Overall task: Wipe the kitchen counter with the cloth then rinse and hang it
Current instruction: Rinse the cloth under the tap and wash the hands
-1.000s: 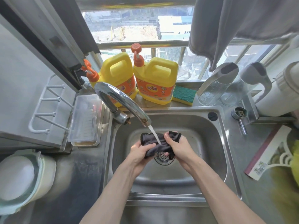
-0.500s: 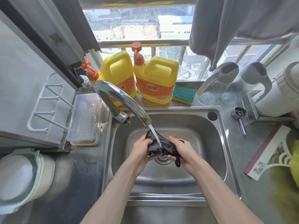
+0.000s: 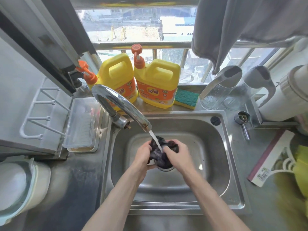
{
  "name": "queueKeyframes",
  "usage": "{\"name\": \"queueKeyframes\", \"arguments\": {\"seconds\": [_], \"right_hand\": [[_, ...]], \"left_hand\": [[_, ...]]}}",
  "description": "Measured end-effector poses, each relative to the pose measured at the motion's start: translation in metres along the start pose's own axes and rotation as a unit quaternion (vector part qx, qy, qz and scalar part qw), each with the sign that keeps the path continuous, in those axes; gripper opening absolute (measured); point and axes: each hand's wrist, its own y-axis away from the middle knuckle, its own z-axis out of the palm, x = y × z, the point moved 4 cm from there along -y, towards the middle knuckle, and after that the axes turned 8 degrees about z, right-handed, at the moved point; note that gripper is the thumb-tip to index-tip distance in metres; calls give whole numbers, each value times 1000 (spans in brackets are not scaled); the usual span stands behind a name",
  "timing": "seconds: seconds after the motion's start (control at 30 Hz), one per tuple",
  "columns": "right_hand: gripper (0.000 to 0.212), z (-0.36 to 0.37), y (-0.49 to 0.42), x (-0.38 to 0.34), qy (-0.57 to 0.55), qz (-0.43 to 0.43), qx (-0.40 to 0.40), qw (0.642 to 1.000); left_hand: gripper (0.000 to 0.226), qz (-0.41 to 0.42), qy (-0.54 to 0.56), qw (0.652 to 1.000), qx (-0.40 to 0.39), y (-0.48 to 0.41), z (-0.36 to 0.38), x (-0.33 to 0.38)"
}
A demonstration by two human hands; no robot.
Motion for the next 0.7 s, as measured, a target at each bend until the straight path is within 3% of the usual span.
{"name": "queueKeyframes", "arguments": {"seconds": [0.07,0.13,0.23,0.33,0.43,0.5,0.57,0.7], "right_hand": [[15,15,20,-15,63,-82,4,995],[31,27,34,-18,130,-192,16,973],[49,34,35,-15,277,-363,98,885],[39,34,24,-15,317,-414,115,846],[30,36,16,-15,362,-430,136,816],[29,38,13,-17,331,-436,146,824],[28,41,11,-16,267,-413,160,856],[44,46,10,-7,214,-297,109,924]], "left_hand": [[32,-49,117,990,-60,4,10,1],[30,-79,226,967,-85,5,17,1],[26,-104,288,949,-72,-1,23,-6],[40,-135,314,935,-92,3,28,-12],[37,-160,326,925,-113,10,33,-12],[37,-166,322,926,-110,4,33,-17],[33,-152,299,936,-107,4,35,-16],[37,-129,263,955,-44,1,35,-27]]}}
